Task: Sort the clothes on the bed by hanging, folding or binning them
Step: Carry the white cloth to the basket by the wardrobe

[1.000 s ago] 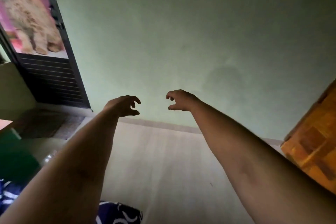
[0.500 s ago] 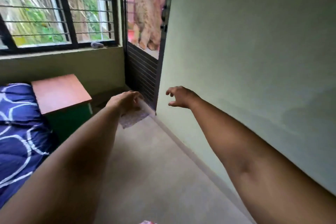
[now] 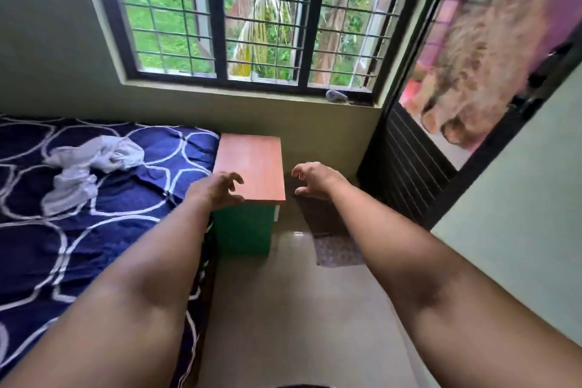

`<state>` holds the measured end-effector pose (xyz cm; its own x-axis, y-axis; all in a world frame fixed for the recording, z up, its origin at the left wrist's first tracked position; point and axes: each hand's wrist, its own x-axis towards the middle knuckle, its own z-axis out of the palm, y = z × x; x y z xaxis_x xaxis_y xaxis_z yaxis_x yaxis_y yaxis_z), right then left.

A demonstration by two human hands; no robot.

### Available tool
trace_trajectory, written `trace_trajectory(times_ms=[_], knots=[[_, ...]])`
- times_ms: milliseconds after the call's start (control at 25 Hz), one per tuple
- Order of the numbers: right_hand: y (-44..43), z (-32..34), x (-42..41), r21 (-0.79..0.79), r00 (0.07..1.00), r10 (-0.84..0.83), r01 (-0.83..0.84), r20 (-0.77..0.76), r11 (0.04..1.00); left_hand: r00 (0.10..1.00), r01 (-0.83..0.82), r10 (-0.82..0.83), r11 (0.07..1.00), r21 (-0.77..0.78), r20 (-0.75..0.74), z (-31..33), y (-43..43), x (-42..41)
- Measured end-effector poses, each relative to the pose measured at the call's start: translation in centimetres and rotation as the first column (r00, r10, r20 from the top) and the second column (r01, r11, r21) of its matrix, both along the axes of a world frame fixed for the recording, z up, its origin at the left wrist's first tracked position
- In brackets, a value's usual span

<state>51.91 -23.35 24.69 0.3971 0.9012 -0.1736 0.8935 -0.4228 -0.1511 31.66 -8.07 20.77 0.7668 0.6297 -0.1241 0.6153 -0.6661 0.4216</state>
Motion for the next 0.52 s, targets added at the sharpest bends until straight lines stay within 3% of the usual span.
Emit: trace_trajectory(times_ms=[240,520], knots=[[20.8,-3.2,4.5,-0.018,0.948,0.317,-0.317,-0.021,0.948,0.917,-0.387,0.385,0.922,0.002,-0.101,-3.2,13.7,-1.0],[43.1,-5.4,7.9,-0.062,0.787,0.614,-0.611,0.058,0.79,0.669,-0.737,0.727,0.676,-0.011,-0.154,-7.4,26.3,-0.3]])
